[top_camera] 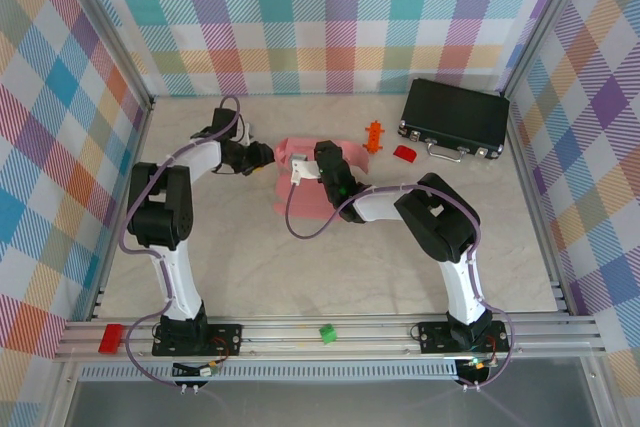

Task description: Fold the paper box

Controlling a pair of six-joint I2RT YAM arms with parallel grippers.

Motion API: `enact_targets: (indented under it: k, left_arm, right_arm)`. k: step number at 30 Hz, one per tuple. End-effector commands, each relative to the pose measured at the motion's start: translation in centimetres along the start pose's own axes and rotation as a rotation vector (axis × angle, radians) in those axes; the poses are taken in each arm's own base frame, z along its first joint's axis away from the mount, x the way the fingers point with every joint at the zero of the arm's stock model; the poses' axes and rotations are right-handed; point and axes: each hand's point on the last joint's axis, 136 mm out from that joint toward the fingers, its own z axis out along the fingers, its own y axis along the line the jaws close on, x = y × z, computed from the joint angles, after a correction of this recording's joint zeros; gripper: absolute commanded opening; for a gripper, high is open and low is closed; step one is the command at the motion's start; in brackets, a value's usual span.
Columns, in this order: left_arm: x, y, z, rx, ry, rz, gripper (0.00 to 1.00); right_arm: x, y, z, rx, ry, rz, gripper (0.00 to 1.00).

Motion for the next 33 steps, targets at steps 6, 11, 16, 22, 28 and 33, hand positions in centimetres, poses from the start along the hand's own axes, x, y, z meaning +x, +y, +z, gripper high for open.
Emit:
enact_targets:
  k: [6, 11, 16, 22, 28, 33]
  left_arm:
    - [0.6, -3.3, -1.1, 0.115, -0.001, 0.066, 0.40]
    - [0.5, -3.6, -0.3, 0.119, 0.007, 0.089, 0.40]
    - [0.8, -4.3, 0.1, 0.131, 0.012, 0.137, 0.40]
    - [1.1, -4.8, 0.8, 0.143, 0.015, 0.190, 0.40]
    - [1.0, -5.6, 1.4, 0.176, -0.015, 0.248, 0.40]
    - [1.3, -6.1, 1.5, 0.215, -0.026, 0.281, 0.39]
  right_arm:
    - [-0.4, -0.1, 0.5, 0.003, 0.005, 0.020, 0.12]
    - [-0.3, 0.0, 0.4, -0.003, 0.008, 0.024, 0.12]
    - [-0.2, 0.1, 0.4, -0.006, 0.010, 0.026, 0.12]
    - [-0.3, 0.2, 0.4, -0.011, 0.010, 0.029, 0.12]
    - [-0.3, 0.2, 0.5, -0.016, 0.012, 0.033, 0.12]
    - [-0.4, 0.3, 0.5, -0.019, 0.012, 0.032, 0.12]
